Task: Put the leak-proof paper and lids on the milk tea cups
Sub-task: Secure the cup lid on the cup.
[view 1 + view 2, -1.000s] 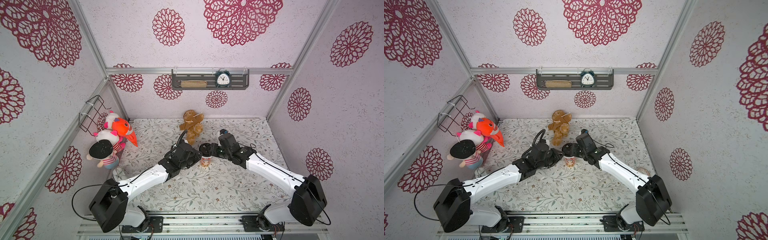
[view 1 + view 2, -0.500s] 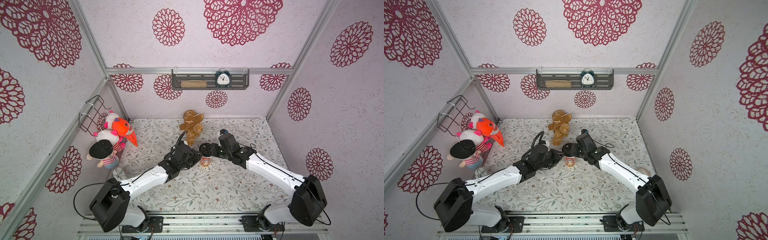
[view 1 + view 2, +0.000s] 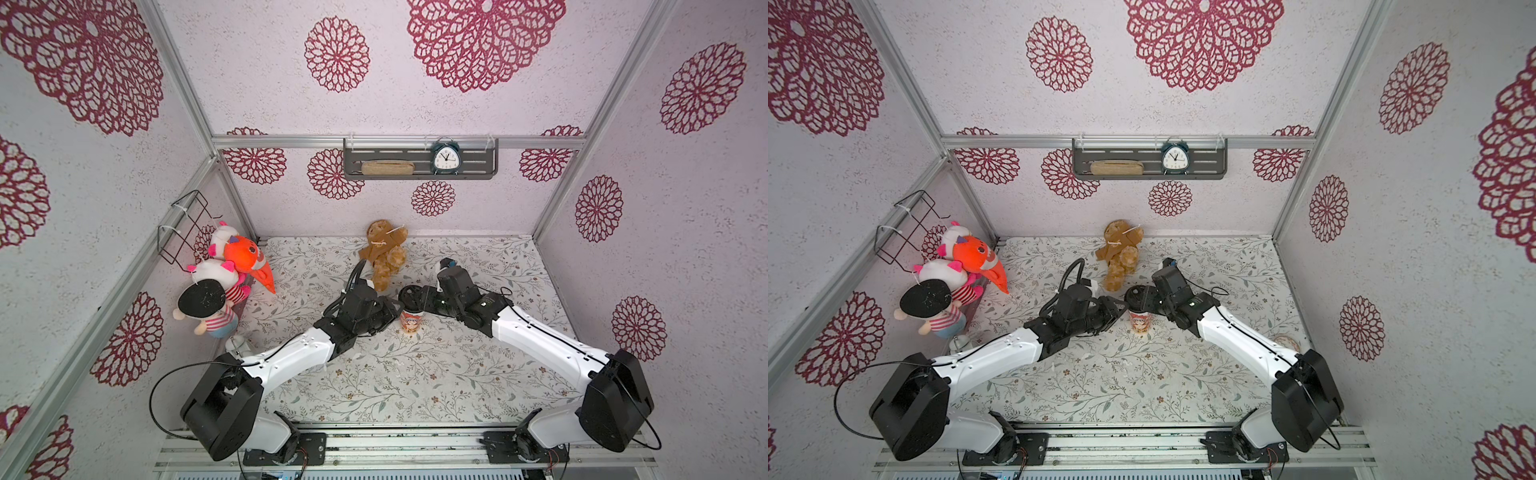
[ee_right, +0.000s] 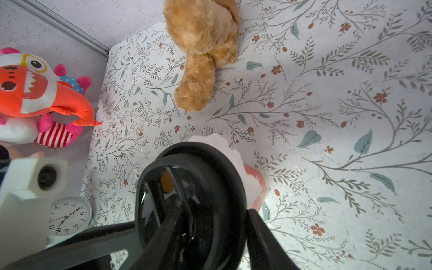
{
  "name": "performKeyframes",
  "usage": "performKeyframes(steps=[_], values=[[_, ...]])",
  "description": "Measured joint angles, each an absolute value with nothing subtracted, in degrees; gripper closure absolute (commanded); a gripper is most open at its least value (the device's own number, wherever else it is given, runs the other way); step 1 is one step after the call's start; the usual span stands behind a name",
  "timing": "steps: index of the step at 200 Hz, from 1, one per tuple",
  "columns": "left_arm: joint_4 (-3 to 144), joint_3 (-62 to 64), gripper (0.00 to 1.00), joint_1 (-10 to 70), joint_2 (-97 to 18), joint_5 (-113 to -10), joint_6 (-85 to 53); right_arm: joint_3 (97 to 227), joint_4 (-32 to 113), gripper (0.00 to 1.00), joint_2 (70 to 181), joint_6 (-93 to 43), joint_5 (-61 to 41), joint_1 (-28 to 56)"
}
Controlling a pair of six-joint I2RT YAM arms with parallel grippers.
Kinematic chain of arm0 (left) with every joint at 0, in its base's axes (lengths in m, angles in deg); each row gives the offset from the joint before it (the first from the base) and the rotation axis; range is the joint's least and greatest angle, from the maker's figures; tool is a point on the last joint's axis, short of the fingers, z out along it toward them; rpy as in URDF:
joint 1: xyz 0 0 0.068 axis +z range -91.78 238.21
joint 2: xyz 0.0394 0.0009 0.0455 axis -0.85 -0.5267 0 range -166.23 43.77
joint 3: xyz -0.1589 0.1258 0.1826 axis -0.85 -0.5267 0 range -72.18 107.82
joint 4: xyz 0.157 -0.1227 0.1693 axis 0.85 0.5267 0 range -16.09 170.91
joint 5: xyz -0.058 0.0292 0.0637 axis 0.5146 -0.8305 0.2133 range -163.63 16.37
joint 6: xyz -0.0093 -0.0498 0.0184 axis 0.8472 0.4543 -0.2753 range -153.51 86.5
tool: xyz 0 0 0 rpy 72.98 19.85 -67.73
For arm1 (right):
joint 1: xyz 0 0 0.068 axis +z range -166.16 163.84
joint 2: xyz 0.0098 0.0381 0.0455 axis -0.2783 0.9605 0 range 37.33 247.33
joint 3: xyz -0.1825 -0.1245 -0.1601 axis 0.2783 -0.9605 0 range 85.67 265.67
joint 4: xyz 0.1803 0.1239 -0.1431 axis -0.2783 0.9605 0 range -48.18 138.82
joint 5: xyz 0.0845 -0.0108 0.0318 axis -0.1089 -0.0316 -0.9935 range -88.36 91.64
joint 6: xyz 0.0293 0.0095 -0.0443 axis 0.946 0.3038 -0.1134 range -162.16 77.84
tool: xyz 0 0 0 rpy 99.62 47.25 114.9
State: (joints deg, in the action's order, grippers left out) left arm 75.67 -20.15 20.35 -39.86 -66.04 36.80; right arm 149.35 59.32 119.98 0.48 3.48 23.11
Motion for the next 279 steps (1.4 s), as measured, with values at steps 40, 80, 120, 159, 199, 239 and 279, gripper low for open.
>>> performKeyframes(steps=[40,80,120,159,199,239,279], values=[[93.9,-6.8,0.38,21.8,-43.4,-68.9,28.8,149.3,59.0,0.54,120.0,0.5,3.1,23.0],[97.0,-2.4,0.38,21.9,-43.5,-68.5,26.3,149.2,58.8,0.54,120.0,0.6,2.9,23.0],[97.2,-2.9,0.38,20.3,-44.3,-66.5,26.3,148.9,58.1,0.54,120.0,1.1,2.9,23.0],[96.0,-2.9,0.38,19.6,-47.1,-64.8,27.0,148.7,57.7,0.54,120.1,1.5,3.1,23.0],[93.6,-2.9,0.37,19.6,-48.3,-64.3,28.4,148.5,57.4,0.54,120.1,1.5,3.0,23.0],[92.0,-2.9,0.39,19.6,-49.3,-65.0,29.7,148.0,56.8,0.54,120.0,1.5,3.1,23.0],[90.4,-3.6,0.44,19.6,-49.5,-65.2,30.2,148.0,57.3,0.47,119.7,1.5,3.5,23.0]])
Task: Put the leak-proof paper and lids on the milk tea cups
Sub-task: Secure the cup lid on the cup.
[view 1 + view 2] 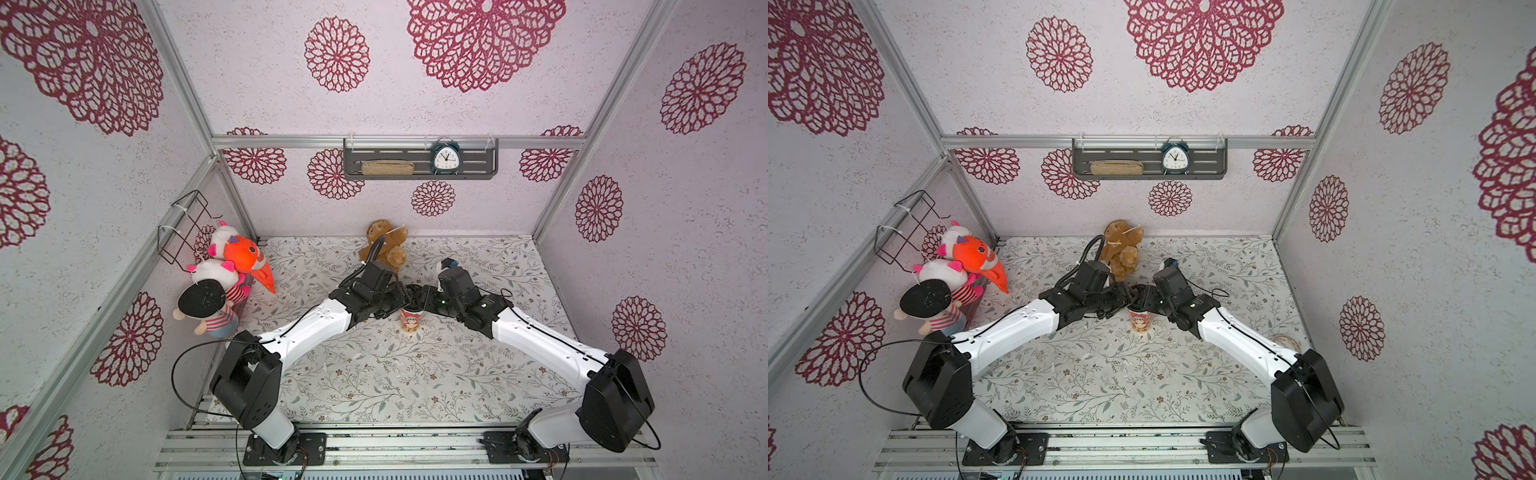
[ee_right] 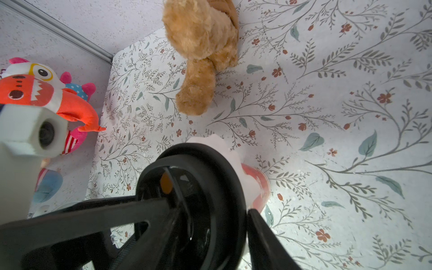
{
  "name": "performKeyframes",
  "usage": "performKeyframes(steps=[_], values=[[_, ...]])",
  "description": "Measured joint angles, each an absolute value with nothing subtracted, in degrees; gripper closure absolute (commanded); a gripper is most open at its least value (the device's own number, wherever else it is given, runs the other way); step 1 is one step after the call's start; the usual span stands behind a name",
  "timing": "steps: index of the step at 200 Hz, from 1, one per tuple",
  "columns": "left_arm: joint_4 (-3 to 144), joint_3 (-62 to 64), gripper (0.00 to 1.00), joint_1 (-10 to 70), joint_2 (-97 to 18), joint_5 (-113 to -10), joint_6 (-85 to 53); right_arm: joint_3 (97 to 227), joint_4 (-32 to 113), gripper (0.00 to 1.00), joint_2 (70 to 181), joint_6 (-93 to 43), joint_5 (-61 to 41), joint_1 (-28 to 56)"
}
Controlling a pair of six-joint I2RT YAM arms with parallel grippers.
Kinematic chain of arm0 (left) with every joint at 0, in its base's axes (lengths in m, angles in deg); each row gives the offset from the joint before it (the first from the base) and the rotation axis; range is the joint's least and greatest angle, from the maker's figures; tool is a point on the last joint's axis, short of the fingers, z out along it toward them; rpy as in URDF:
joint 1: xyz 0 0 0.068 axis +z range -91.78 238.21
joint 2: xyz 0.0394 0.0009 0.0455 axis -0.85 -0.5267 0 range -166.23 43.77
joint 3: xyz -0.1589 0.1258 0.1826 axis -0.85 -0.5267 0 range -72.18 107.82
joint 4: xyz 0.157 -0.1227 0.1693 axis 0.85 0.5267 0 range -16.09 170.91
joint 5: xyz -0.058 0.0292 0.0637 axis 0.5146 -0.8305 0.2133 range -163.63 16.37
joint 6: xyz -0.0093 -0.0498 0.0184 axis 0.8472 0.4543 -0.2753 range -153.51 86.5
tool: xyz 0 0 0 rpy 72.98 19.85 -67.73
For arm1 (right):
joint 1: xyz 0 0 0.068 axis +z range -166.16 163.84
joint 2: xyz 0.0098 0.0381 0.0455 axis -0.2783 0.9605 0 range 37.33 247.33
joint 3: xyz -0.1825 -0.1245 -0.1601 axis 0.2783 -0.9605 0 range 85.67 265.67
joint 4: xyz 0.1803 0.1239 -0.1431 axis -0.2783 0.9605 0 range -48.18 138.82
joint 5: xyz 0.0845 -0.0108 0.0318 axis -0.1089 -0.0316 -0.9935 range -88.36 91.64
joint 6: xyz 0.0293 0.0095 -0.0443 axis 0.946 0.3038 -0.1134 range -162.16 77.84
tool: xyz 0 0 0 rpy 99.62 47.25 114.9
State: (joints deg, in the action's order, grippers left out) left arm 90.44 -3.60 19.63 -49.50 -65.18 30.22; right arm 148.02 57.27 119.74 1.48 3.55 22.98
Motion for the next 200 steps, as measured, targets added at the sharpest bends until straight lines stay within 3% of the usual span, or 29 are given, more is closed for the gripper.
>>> performKeyframes(steps=[84,144,200], values=[[84.9,-5.7,0.47,19.7,-50.5,-63.6,28.3,153.5,67.6,0.33,119.8,-2.3,2.9,21.0],[84.5,-4.7,0.48,20.8,-51.8,-62.2,26.3,156.9,80.4,0.38,116.4,-11.3,-3.7,14.1],[86.4,-2.4,0.48,21.1,-53.1,-61.9,24.5,156.9,83.3,0.42,117.1,-18.6,-11.2,10.1]])
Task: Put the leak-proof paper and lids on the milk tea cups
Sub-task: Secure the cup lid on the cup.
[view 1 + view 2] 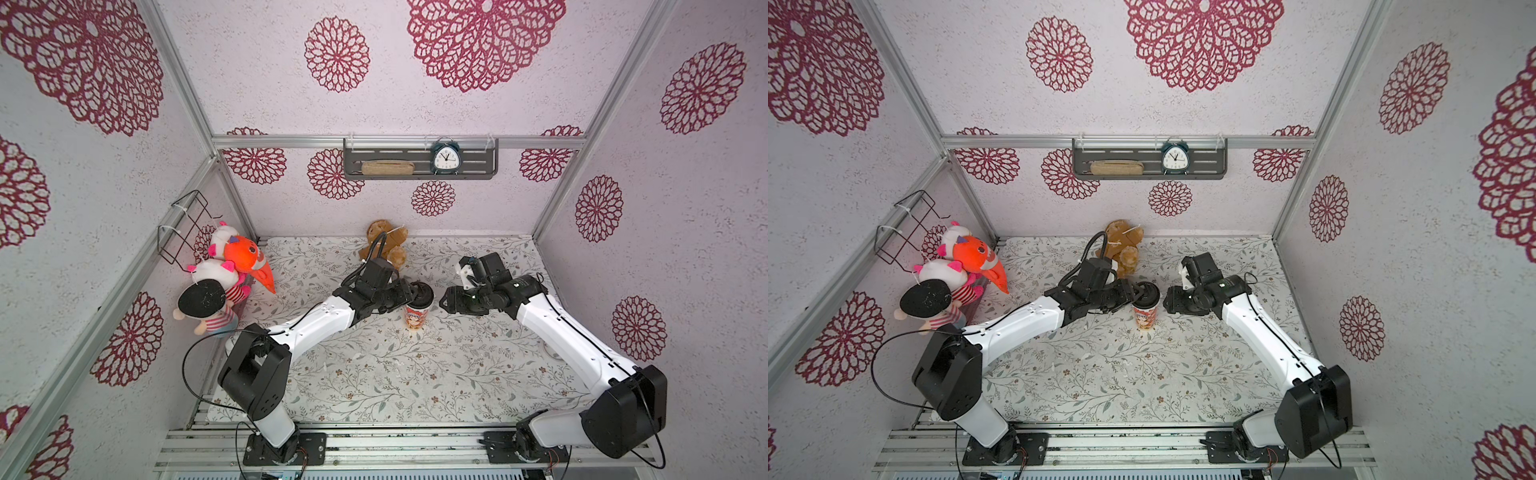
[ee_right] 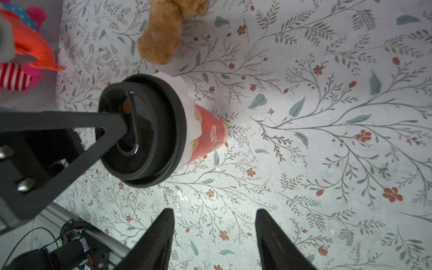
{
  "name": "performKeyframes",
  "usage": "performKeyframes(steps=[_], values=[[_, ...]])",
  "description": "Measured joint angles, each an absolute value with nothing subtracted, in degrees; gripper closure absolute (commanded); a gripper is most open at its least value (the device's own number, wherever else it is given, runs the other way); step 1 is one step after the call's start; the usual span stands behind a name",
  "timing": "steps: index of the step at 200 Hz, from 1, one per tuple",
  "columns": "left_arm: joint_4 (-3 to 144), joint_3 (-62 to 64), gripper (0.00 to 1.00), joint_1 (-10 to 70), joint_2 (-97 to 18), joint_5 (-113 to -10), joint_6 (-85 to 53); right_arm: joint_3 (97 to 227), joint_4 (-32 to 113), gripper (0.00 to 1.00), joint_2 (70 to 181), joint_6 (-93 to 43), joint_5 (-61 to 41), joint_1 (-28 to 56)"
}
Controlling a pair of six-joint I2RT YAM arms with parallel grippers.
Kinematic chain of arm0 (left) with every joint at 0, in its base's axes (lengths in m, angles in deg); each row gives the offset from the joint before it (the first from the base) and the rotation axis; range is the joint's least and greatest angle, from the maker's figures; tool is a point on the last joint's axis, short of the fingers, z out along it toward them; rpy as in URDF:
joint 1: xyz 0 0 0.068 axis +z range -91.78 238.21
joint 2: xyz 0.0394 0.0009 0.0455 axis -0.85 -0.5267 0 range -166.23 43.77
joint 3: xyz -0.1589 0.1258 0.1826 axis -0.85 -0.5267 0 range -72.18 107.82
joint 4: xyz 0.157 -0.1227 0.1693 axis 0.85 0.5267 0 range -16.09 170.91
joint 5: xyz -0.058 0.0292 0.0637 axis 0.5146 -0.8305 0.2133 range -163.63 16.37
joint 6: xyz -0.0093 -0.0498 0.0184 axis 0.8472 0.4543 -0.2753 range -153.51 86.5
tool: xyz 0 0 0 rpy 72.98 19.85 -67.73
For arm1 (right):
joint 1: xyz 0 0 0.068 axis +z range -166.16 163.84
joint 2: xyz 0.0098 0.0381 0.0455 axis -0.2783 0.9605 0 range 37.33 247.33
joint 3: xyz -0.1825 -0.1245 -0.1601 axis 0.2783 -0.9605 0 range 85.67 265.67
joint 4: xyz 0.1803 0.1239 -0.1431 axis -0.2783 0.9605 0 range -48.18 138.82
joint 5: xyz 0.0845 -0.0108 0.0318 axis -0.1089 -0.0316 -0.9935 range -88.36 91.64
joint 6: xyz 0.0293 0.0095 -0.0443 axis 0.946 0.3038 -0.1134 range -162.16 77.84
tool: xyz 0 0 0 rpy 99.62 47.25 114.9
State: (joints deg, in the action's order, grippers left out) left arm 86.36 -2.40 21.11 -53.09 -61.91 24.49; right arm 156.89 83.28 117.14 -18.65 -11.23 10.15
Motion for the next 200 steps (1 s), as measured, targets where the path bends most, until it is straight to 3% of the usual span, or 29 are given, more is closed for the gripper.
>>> performKeyframes(steps=[200], values=[[85.9,-2.9,0.48,21.1,-52.8,-61.9,24.1,163.9,82.1,0.5,127.1,-23.0,-16.7,7.1]])
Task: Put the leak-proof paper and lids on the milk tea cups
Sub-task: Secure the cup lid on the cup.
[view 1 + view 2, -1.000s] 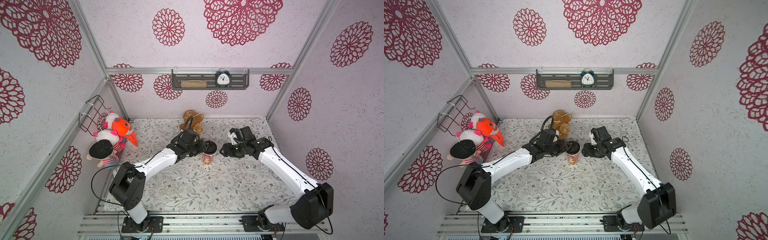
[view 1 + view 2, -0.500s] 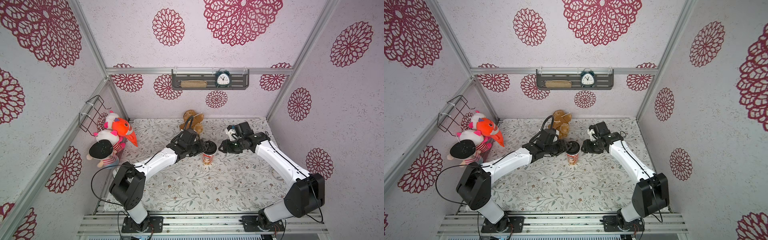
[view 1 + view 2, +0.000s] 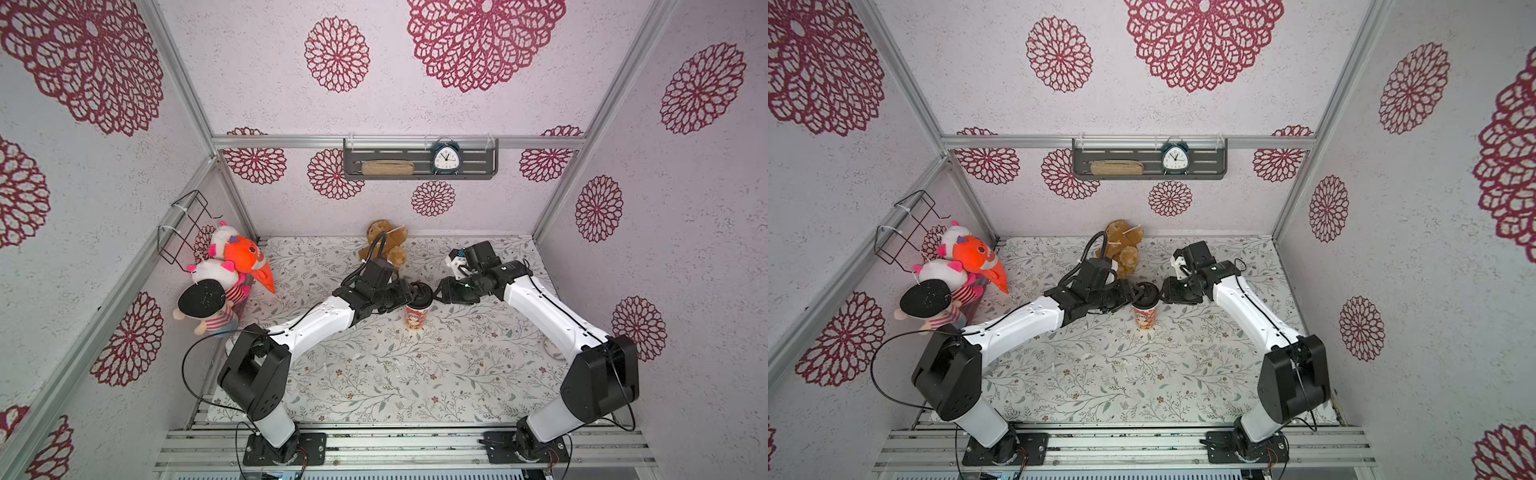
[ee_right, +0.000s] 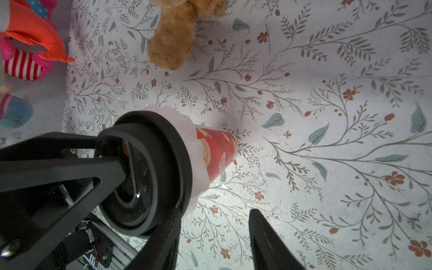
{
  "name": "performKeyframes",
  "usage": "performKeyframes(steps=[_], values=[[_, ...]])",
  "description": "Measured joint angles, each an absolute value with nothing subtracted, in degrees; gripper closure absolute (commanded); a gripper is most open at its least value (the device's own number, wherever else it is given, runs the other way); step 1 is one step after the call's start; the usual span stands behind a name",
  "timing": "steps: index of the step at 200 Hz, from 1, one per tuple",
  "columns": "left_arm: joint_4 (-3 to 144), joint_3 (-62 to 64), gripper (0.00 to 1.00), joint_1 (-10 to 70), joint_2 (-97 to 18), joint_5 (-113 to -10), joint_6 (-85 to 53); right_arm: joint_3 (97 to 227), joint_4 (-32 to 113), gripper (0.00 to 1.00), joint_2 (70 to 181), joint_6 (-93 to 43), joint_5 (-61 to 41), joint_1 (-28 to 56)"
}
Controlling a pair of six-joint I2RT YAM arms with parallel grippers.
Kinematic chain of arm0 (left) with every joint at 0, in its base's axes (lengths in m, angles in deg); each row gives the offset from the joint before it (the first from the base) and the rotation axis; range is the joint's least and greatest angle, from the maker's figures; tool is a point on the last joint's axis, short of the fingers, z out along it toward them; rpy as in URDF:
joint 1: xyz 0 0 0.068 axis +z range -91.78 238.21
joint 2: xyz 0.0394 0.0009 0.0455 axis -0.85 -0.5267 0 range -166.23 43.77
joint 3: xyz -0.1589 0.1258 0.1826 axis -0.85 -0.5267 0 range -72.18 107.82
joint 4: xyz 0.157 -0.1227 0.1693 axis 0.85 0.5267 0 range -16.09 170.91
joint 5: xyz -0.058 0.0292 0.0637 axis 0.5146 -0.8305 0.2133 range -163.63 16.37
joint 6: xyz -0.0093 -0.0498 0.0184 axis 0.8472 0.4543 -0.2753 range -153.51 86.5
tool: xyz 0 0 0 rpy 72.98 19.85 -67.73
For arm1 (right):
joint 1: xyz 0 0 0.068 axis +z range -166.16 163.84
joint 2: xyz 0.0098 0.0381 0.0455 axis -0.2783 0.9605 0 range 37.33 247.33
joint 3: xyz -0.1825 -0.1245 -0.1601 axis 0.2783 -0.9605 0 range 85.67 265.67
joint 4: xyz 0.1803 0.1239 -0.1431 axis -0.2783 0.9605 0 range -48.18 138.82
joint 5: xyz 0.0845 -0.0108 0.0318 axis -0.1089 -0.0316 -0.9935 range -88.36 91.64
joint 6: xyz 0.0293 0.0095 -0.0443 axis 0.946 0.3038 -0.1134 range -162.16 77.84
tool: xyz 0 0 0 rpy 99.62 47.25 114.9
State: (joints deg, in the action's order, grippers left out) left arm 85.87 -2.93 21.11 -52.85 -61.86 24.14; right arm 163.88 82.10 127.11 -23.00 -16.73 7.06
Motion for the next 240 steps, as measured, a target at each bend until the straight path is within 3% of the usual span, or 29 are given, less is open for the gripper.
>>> performKeyframes(steps=[102,161,240], values=[[85.2,-3.2,0.48,21.1,-52.8,-61.9,24.4,165.7,81.3,0.52,129.2,-23.0,-17.3,7.1],[84.8,-3.1,0.49,21.1,-53.2,-61.8,24.8,165.4,78.9,0.72,130.4,-22.5,-19.6,7.0],[82.6,-4.5,0.49,21.1,-53.1,-61.5,25.1,150.7,60.8,0.74,126.6,-20.1,-27.2,4.9]])
